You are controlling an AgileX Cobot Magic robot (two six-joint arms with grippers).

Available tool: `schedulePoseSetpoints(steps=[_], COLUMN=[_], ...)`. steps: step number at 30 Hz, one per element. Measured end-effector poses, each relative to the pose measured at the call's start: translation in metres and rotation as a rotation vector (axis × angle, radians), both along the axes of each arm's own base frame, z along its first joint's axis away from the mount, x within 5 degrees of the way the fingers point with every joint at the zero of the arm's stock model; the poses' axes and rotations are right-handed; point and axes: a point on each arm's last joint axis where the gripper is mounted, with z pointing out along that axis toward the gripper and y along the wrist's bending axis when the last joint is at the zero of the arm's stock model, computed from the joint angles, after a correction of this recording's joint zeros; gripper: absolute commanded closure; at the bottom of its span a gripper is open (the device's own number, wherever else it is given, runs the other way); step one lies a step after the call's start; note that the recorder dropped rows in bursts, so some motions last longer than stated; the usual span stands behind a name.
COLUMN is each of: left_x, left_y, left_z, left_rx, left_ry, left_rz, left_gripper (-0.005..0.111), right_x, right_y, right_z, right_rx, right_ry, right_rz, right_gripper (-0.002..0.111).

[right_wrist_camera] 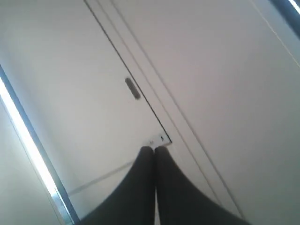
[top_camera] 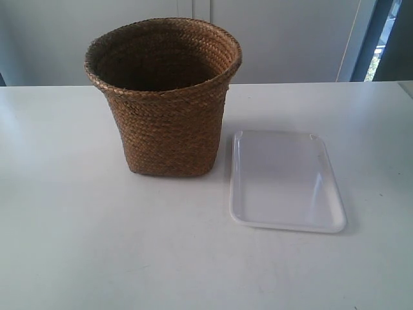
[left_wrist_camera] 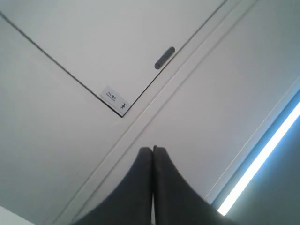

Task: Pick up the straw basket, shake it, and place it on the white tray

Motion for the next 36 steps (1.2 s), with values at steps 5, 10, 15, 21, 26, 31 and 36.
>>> schedulePoseSetpoints(steps=[5,10,15,21,26,31,36], left_x=[0.017,0.028,0.043,0.080,0.123,0.166,0.204], left_y=[-0.004,-0.007,-0.011,-0.018,-0.021,-0.024,-0.027], left_z=[0.051,0.055,0.048,0.065,0.082,0.090,0.081], left_rx=[0.213,0.230,0.407,0.571,0.679,0.723,0.754], left_ry=[0.013,0.070,0.190,0.400,0.580,0.724,0.904], left_rz=[0.057,0.027,0.024,-0.054,-0.108,-0.169,-0.257], left_gripper=[0.107,0.107,0.107,0.107,0.107,0.107,0.107], right_x=[0.029,0.040,0.053,0.083,0.129,0.176,0.215], right_y=[0.008,0.009,0.010,0.014,0.019,0.023,0.028], right_z=[0.039,0.048,0.044,0.055,0.059,0.051,0.036], right_rx=[-0.178,-0.191,-0.285,-0.368,-0.451,-0.492,-0.502], right_ry=[0.163,0.186,0.232,0.352,0.555,0.765,0.941], right_rz=[0.016,0.022,-0.002,0.024,0.077,0.153,0.230], right_gripper=[0.108,0.108,0.108,0.108,0.108,0.108,0.108])
